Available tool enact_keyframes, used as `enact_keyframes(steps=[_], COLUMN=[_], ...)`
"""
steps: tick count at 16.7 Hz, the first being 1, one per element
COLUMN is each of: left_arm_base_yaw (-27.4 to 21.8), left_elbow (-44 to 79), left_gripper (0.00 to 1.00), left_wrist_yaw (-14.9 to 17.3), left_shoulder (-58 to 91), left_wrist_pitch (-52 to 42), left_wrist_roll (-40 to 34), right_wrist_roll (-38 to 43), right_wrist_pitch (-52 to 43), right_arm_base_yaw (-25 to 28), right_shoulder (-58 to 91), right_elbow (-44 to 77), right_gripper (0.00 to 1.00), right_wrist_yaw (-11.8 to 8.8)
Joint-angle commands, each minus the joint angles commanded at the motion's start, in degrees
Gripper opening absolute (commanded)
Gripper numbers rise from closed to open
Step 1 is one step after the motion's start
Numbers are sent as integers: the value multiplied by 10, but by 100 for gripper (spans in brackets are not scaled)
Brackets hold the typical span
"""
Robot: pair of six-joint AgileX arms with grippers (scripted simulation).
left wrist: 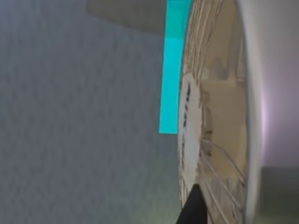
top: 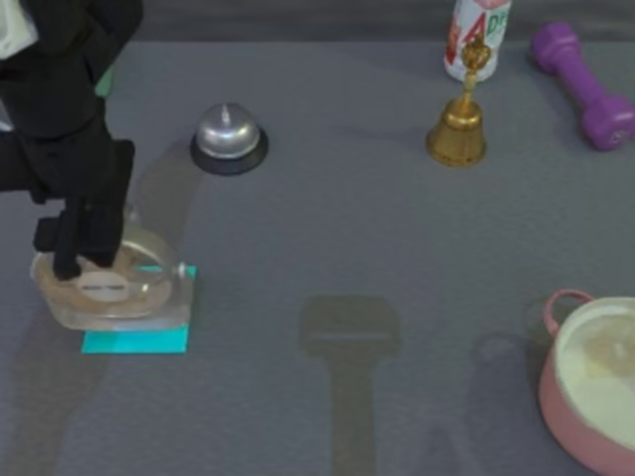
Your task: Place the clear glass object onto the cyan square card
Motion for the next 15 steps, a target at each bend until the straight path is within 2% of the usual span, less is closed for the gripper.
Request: enact_keyframes(steps=[10, 15], left_arm_base_yaw=[0, 0], left_elbow=[0, 0], left_gripper=[98, 100], left_wrist_yaw=[0, 0], left_shoulder=[0, 0], left_wrist_pitch=[0, 0], left_wrist_roll=[0, 0], right_wrist_roll=[0, 0], right_wrist_pitch=[0, 0], right_arm_base_yaw=[0, 0], right_shoulder=[0, 0], right_elbow=[0, 0], right_gripper=[100, 100], right_wrist_yaw=[0, 0])
